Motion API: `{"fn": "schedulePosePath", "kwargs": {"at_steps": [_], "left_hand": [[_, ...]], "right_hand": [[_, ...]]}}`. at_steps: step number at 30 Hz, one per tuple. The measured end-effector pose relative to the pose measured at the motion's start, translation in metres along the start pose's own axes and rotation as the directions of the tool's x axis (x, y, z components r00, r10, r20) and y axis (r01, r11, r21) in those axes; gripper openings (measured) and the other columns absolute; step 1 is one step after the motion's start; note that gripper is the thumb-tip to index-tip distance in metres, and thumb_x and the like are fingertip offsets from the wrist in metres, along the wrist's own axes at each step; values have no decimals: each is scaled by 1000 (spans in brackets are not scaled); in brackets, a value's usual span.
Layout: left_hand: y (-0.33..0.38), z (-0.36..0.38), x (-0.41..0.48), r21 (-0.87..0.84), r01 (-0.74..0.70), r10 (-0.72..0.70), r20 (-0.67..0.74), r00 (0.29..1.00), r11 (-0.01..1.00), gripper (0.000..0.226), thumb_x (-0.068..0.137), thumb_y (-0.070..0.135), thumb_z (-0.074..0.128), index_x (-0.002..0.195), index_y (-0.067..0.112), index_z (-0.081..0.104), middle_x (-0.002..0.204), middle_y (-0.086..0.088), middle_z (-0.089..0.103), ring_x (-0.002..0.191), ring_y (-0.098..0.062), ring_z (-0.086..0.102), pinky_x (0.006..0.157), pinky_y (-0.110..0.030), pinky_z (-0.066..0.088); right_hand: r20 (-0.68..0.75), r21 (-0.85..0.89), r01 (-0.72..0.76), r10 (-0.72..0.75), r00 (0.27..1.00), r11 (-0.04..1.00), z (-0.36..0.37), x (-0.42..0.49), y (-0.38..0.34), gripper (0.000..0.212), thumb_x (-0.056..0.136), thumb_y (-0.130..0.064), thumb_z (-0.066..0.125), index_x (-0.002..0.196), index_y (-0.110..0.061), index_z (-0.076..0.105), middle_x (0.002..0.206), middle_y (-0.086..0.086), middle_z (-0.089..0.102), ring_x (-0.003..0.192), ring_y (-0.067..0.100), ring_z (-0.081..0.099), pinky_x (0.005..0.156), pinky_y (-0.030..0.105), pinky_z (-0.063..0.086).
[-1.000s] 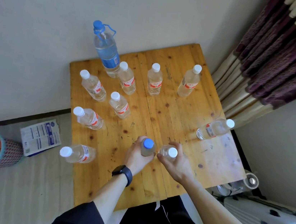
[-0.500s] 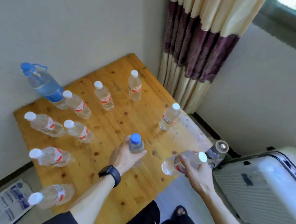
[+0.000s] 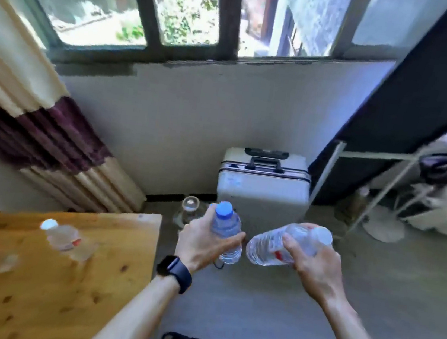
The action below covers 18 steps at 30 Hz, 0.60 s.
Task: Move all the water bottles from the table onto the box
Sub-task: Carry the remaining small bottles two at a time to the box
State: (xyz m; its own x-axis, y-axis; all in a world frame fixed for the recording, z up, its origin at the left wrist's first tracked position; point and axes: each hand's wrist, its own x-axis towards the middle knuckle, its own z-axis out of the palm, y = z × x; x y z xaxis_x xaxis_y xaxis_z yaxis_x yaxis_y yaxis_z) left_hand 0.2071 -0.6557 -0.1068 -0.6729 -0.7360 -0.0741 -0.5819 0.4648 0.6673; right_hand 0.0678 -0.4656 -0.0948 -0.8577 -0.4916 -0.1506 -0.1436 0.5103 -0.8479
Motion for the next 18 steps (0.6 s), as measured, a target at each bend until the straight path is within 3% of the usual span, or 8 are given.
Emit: {"fn": "schedulePosePath", "kwargs": {"at_steps": [4,8,14,18], "left_hand": [[105,92,-16,-10,-175,174,185,967,984,59,69,71,69,109,35,45,94,8,71,90,-24,68,76,-37,55],[209,176,-43,-36,-356,344,364,865,934,56,67,73,65,103,37,41,85,10,68,83,-27,66,73,-37,54],[356,274,-78,-131,-555,532,524,665,822,57,62,74,65,99,35,45,82,9,68,79,-20,66,73,-38,56],[453,338,-92,-155,-698,632,591,501,699,55,63,74,66,96,35,46,81,9,67,77,-17,65,72,-32,54]], "right_hand": [[-216,-9,-120,115,970,993,-119,-24,64,50,66,-69,60,104,-36,63,83,-21,66,82,16,62,72,26,43],[-433,-40,-224,186,882,974,-232,-68,131,58,67,-76,53,108,-35,56,89,-18,67,85,17,63,69,27,42],[-719,-23,-382,250,649,924,-372,-126,199,81,64,-87,43,114,-25,59,86,-5,70,90,27,68,71,28,44],[-830,13,-504,291,477,863,-454,-153,228,77,67,-78,50,118,-20,58,83,2,66,94,35,67,71,30,40]]}}
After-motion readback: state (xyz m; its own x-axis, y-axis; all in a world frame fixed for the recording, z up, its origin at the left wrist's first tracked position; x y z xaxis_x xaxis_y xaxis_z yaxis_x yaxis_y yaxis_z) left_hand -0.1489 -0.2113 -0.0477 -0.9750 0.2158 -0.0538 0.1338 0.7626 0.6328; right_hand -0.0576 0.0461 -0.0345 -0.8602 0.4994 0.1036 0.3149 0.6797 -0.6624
